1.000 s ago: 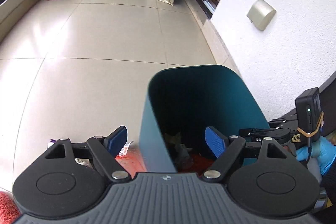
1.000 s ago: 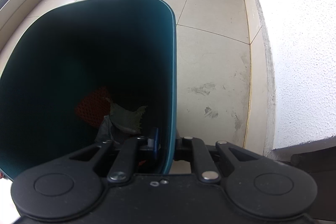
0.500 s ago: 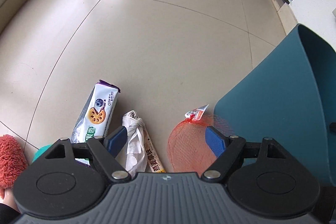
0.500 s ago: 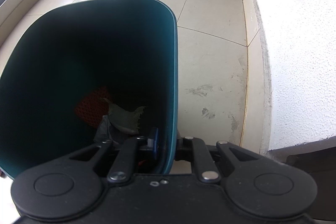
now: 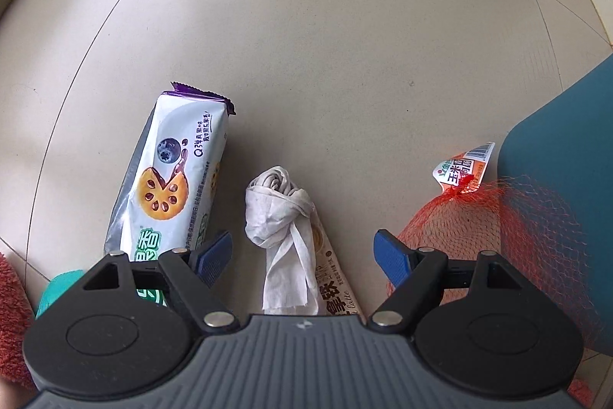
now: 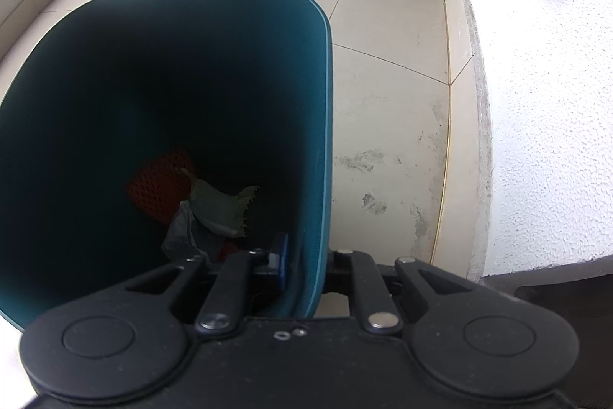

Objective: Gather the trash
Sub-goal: 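Lower the left gripper and grasp the crumpled white tissue, then lift the white tissue into the wastebasket and open the left gripper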

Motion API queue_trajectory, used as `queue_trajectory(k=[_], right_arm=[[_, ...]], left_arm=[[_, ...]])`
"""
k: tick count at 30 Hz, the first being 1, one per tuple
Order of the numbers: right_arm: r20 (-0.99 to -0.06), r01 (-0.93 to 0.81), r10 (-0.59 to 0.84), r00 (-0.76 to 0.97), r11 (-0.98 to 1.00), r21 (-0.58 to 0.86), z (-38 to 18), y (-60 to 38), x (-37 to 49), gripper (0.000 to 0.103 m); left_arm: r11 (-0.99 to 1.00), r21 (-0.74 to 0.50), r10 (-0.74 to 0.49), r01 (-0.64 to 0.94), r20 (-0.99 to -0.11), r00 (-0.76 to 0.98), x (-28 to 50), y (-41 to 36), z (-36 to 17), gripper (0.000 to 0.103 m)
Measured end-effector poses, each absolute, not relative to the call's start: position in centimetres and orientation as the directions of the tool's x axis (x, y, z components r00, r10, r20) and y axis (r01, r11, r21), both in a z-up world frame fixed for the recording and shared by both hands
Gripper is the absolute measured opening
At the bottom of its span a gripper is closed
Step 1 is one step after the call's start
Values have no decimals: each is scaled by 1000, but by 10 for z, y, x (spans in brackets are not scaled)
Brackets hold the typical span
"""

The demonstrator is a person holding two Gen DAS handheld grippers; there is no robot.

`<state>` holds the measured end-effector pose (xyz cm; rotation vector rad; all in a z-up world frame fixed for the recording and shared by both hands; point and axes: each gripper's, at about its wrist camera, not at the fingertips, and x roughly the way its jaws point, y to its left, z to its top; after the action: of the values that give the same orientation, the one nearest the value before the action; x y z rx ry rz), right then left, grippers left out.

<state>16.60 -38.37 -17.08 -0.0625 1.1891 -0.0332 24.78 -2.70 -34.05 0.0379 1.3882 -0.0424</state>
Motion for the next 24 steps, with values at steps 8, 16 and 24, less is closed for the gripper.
queue_trajectory(k=[8,16,24], right_arm=[[-929,-10,-68,363,997,-77,-170,-376,170,13],[-929,-6,-72,363,997,-80,-169,-373,172,14],[-926,1,-60,372,998,-64,-170,-383,168,12]], left_arm=[[998,-10,-2,-68,-994,113,262,-3,-366,47],[996,6,19,-94,-991,135,259,3,-350,15],[999,24,30,-35,-980,194,237,-1,-288,13]])
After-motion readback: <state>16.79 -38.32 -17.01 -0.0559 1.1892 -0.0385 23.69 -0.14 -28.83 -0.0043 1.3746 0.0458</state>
